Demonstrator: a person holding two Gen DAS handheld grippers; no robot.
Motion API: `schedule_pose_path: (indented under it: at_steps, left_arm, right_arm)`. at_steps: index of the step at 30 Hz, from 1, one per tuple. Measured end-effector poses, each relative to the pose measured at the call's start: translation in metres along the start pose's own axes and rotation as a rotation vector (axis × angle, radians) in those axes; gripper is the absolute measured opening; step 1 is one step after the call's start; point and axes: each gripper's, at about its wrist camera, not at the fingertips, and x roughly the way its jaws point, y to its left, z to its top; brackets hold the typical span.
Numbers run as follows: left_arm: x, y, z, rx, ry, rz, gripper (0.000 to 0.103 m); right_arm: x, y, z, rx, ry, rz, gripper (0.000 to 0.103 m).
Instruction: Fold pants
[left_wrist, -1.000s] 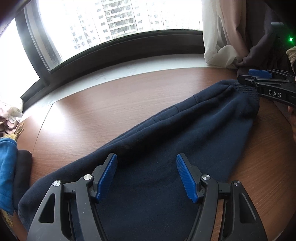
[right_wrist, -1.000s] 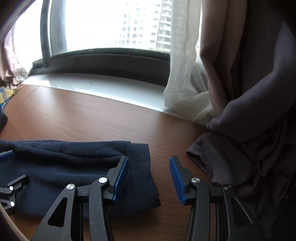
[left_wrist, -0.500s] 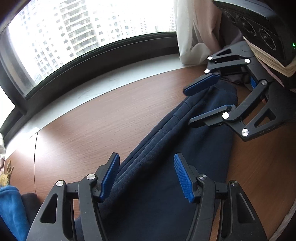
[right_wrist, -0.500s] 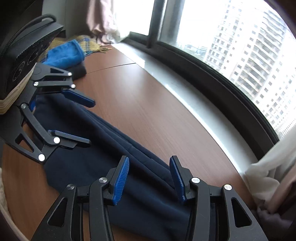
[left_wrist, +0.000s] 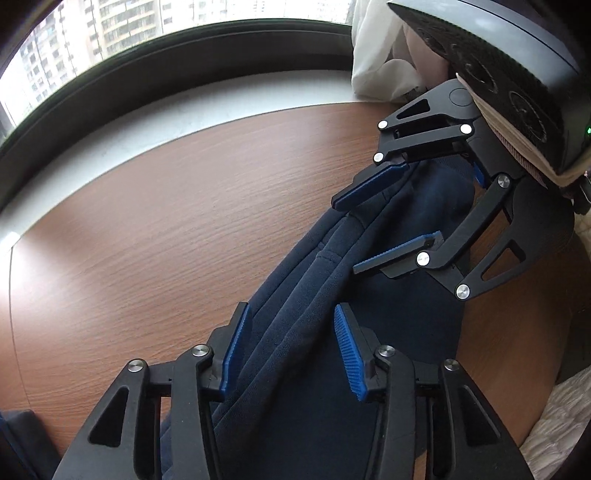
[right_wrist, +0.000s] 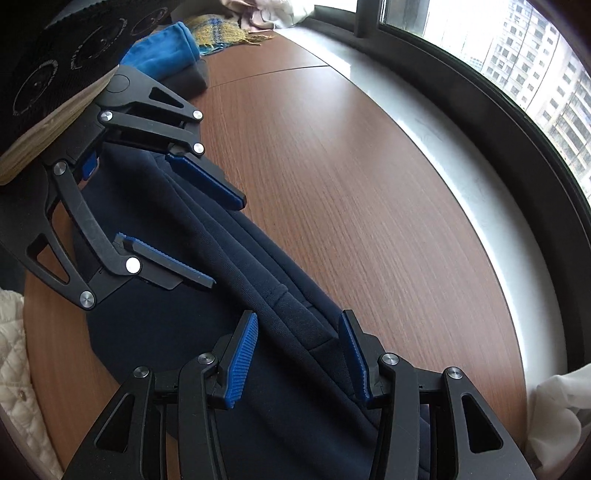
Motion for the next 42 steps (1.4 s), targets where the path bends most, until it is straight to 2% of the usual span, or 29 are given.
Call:
schedule_pose_path:
  at_steps: [3, 4, 5, 6, 7, 10, 13, 16, 22, 23, 25, 30, 36, 42]
  left_arm:
    - [0.008, 0.006, 0.001, -0.027, 0.022, -0.012, 0.032]
    - [0.009, 0.006, -0.001, -0.033, 0.029, -0.017, 0.029]
    - [0.010, 0.006, -0.001, -0.039, 0.035, -0.018, 0.019]
    - [0.010, 0.005, -0.001, -0.040, 0.035, -0.021, 0.016]
    - [0.009, 0.003, -0.002, -0.038, 0.028, -0.019, 0.016]
    - [0.000, 0.001, -0.001, -0.028, 0.005, -0.005, 0.013]
    - [-0.008, 0.000, 0.005, -0.018, -0.016, 0.012, 0.012]
    - [-0.010, 0.004, 0.008, -0.022, -0.027, 0.029, 0.012]
    - [0.016, 0.017, 0.008, -0.062, 0.038, 0.037, 0.014]
    - [0.017, 0.017, 0.008, -0.060, 0.037, 0.040, 0.015]
    - [0.016, 0.015, 0.009, -0.046, 0.033, 0.053, 0.015]
    - [0.020, 0.011, 0.010, -0.035, 0.033, 0.070, 0.016]
    - [0.022, 0.006, 0.012, -0.016, 0.036, 0.091, 0.016]
    - [0.023, 0.005, 0.014, -0.010, 0.039, 0.093, 0.017]
  right_arm:
    - [0.003, -0.005, 0.000, 0.020, 0.002, 0.009, 0.045]
    - [0.003, -0.006, 0.000, 0.026, 0.002, 0.014, 0.043]
    - [0.004, -0.006, 0.000, 0.030, 0.002, 0.014, 0.037]
    - [0.004, -0.006, -0.002, 0.032, 0.004, 0.010, 0.033]
    - [0.005, -0.006, -0.002, 0.033, 0.007, -0.005, 0.024]
    - [0.005, -0.001, -0.003, 0.031, -0.001, 0.000, 0.013]
    - [-0.001, 0.007, -0.004, 0.008, -0.019, -0.044, 0.011]
    - [-0.010, 0.007, 0.001, 0.004, -0.047, -0.082, 0.011]
    - [-0.001, -0.008, 0.003, 0.050, -0.022, -0.073, 0.012]
    - [0.001, -0.012, 0.001, 0.060, -0.018, -0.077, 0.021]
    - [-0.004, -0.014, -0.003, 0.084, -0.037, -0.099, 0.030]
    - [-0.032, -0.023, -0.022, 0.128, -0.096, -0.155, 0.030]
    - [-0.012, -0.031, -0.025, 0.102, 0.005, -0.111, 0.030]
    - [-0.003, -0.039, -0.028, 0.102, 0.029, -0.081, 0.030]
